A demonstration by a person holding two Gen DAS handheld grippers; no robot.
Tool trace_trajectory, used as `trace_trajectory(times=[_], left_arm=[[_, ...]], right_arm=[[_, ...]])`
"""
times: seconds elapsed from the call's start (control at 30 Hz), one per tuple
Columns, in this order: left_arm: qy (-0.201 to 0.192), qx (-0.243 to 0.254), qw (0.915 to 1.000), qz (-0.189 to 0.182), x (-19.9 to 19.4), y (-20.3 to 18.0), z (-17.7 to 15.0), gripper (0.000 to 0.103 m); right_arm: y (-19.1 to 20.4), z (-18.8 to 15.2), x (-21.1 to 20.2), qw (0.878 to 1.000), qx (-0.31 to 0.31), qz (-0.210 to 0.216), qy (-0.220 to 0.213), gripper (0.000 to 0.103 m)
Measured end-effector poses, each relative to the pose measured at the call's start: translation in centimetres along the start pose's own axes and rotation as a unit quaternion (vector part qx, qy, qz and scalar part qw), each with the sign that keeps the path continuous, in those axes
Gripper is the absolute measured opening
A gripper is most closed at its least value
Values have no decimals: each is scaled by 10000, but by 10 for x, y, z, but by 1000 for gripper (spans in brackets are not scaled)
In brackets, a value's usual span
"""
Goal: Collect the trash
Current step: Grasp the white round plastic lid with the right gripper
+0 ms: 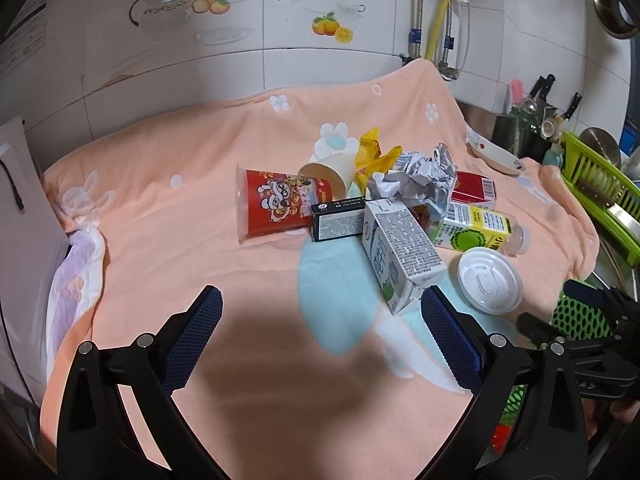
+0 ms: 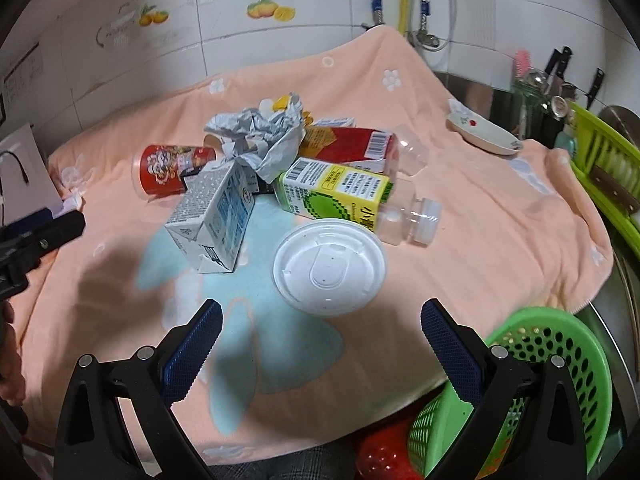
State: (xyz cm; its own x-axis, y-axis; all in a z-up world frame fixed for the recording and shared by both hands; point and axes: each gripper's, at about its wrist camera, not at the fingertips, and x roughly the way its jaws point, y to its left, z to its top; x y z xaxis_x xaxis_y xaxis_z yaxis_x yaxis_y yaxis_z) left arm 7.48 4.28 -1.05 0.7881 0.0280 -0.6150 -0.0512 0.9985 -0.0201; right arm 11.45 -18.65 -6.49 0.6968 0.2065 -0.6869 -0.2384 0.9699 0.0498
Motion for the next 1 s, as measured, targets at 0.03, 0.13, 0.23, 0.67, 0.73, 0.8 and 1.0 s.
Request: trace_trajectory(times=[0.03, 0.13, 0.23, 0.67, 0.73, 0.8, 1.0], left_arm=[[12, 11, 10000, -10, 2, -1, 2, 98], [54, 39, 10000, -66, 9, -3, 6, 98], [121, 44, 9998, -144, 17, -4, 11, 98], [411, -5, 9983, -420, 56, -14, 31, 98], [472, -30, 9976, -499, 62, -16, 32, 98], [527, -33, 9971, -556, 67, -18, 32, 98], [703, -57, 9949, -724, 81, -23, 36, 98]], right_arm=[[-1, 1, 3, 10000, -15, 1, 22, 97], [-2, 5, 18, 9999, -63, -29, 128, 96], [-2, 10, 34, 9996, -139, -53, 247, 96], [2, 22, 76, 9973, -465, -243, 518, 96], [3, 21, 81, 9968, -498, -316, 540, 96], [-1, 22, 86, 9968, -447, -301, 583, 96], [-11, 26, 98, 9974, -250, -110, 671, 96]])
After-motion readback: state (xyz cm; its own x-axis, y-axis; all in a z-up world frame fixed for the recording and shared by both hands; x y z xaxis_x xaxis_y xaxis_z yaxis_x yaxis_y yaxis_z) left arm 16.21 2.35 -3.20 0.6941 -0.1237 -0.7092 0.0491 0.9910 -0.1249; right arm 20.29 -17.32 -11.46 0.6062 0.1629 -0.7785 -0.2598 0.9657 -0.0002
